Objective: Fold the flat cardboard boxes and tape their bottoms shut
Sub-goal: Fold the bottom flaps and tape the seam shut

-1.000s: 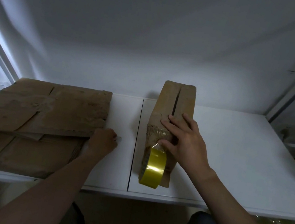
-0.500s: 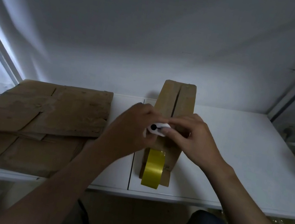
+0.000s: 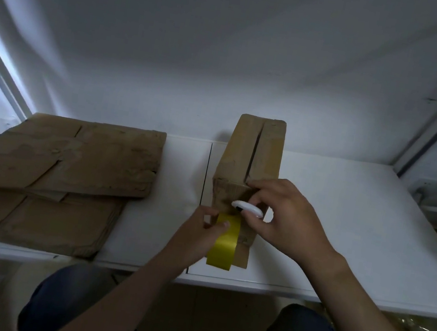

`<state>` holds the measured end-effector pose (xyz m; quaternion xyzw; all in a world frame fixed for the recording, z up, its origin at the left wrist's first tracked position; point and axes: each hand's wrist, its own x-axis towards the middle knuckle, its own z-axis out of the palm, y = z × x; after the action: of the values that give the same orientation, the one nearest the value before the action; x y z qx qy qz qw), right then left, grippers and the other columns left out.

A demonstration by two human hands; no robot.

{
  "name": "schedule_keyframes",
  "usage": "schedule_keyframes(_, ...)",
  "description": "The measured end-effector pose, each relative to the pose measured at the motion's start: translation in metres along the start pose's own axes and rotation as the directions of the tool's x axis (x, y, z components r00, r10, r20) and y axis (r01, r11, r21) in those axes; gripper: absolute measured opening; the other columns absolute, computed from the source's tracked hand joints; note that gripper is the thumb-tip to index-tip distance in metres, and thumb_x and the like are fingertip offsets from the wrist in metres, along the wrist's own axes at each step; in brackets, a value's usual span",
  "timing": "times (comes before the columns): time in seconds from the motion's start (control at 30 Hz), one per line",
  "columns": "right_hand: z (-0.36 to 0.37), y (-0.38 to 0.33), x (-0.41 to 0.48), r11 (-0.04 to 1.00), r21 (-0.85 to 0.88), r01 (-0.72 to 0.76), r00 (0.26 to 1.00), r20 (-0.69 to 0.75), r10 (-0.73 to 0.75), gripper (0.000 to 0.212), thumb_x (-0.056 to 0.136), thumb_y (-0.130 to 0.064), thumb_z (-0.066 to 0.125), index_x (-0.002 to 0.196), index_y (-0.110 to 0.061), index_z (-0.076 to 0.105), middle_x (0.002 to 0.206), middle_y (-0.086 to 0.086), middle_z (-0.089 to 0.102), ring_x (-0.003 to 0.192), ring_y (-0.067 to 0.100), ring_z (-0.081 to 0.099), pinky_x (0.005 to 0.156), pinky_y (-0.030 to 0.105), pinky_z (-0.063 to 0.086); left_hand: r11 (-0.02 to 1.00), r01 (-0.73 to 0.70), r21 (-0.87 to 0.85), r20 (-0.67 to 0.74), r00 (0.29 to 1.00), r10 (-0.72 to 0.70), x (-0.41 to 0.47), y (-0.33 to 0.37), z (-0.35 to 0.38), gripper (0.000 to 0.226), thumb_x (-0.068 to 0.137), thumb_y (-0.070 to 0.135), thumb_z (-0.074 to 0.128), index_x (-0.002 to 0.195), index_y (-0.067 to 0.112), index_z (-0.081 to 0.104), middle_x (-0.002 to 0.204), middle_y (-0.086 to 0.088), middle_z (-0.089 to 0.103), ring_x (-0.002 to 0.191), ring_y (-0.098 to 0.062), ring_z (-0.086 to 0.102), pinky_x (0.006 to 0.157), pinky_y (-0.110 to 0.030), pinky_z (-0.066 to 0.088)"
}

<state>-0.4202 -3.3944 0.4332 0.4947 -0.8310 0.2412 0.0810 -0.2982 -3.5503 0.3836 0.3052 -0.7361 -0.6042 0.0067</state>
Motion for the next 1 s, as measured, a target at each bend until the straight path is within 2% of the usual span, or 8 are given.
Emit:
schedule_keyframes(0.1, 0.001, -0.003, 0.001, 0.998, -0.054, -0.008, 1.0, 0.001, 0.008, 0.012, 0.085, -0.041, 0.073, 0.086, -0.029, 0.072, 0.125, -0.009, 0.068, 0.114, 0.017, 0.056, 0.077, 0.032, 0.052, 0.991, -0.071, -0.116, -0.053, 0.996, 0.065, -0.001, -0.001, 0.012, 0.02, 0.098, 0.035, 0.061, 0.111, 0.044, 0.049, 0.12, 0.007, 0.056, 0.107, -0.02, 0.061, 0.096, -0.051, 0.054)
schedule_keyframes(0.2, 0.002, -0.005, 0.001, 0.996, -0.09, 0.014, 1.0, 0.0, -0.014, 0.013, 0.084, -0.04, 0.073, 0.084, -0.027, 0.072, 0.125, -0.009, 0.068, 0.112, 0.018, 0.057, 0.072, 0.033, 0.054, 0.987, -0.145, -0.068, -0.088, 0.986, 0.138, 0.0, -0.001, 0.015, 0.017, 0.099, 0.033, 0.059, 0.111, 0.044, 0.055, 0.116, 0.014, 0.056, 0.106, -0.014, 0.059, 0.096, -0.049, 0.053)
schedule_keyframes(0.33, 0.0, -0.009, 0.003, 0.989, -0.143, 0.02, 1.0, 0.011, -0.018, 0.017, 0.085, -0.042, 0.072, 0.083, -0.026, 0.072, 0.122, -0.006, 0.069, 0.105, 0.021, 0.061, 0.071, 0.031, 0.05, 0.991, -0.074, -0.113, -0.105, 0.993, 0.062, -0.001, 0.008, 0.013, 0.014, 0.101, 0.041, 0.055, 0.107, 0.035, 0.066, 0.111, 0.007, 0.062, 0.103, -0.019, 0.062, 0.093, -0.051, 0.055)
schedule_keyframes(0.47, 0.0, -0.02, 0.011, 0.974, -0.224, 0.025, 0.999, 0.045, -0.015, 0.025, 0.09, -0.045, 0.067, 0.083, -0.021, 0.073, 0.121, -0.003, 0.071, 0.09, 0.025, 0.069, 0.069, 0.03, 0.048, 0.99, -0.075, -0.122, -0.139, 0.989, 0.057, 0.0, 0.011, 0.011, 0.014, 0.099, 0.037, 0.059, 0.089, 0.035, 0.068, 0.1, 0.004, 0.065, 0.097, -0.022, 0.064, 0.092, -0.052, 0.055)
schedule_keyframes(0.77, 0.0, -0.041, 0.026, 0.894, -0.445, 0.055, 0.979, 0.199, 0.039, 0.034, 0.101, -0.044, 0.052, 0.094, -0.015, 0.069, 0.118, 0.002, 0.063, 0.093, 0.031, 0.064, 0.068, 0.031, 0.042, 0.989, -0.064, -0.132, -0.129, 0.99, 0.047, 0.002, 0.011, 0.009, 0.018, 0.099, 0.032, 0.061, 0.084, 0.034, 0.07, 0.093, 0.005, 0.066, 0.094, -0.023, 0.065, 0.09, -0.051, 0.054)
schedule_keyframes(0.83, -0.003, -0.047, 0.03, 0.879, -0.474, 0.05, 0.969, 0.237, 0.073, 0.03, 0.102, -0.04, 0.052, 0.1, -0.015, 0.068, 0.122, 0.002, 0.059, 0.095, 0.03, 0.063, 0.066, 0.03, 0.036, 0.99, -0.069, -0.121, -0.13, 0.99, 0.053, 0.003, 0.013, 0.008, 0.018, 0.098, 0.032, 0.061, 0.084, 0.035, 0.07, 0.094, 0.006, 0.066, 0.095, -0.022, 0.065, 0.091, -0.05, 0.054)
schedule_keyframes(0.93, -0.011, -0.044, 0.032, 0.873, -0.486, 0.046, 0.951, 0.289, 0.111, 0.028, 0.101, -0.033, 0.055, 0.117, -0.013, 0.067, 0.142, 0.001, 0.054, 0.103, 0.03, 0.063, 0.071, 0.028, 0.039, 0.991, -0.083, -0.107, -0.129, 0.989, 0.069, 0.006, 0.014, 0.006, 0.016, 0.097, 0.035, 0.063, 0.082, 0.035, 0.07, 0.095, 0.007, 0.065, 0.096, -0.021, 0.065, 0.092, -0.049, 0.054)
schedule_keyframes(1.0, -0.014, -0.033, 0.029, 0.895, -0.444, 0.035, 0.939, 0.321, 0.123, 0.042, 0.1, -0.029, 0.059, 0.138, -0.013, 0.056, 0.151, 0.002, 0.048, 0.112, 0.03, 0.062, 0.081, 0.029, 0.045, 0.994, -0.079, -0.08, -0.116, 0.991, 0.069, 0.008, 0.013, 0.005, 0.014, 0.097, 0.034, 0.064, 0.084, 0.034, 0.069, 0.096, 0.007, 0.064, 0.094, -0.02, 0.063, 0.091, -0.048, 0.054)
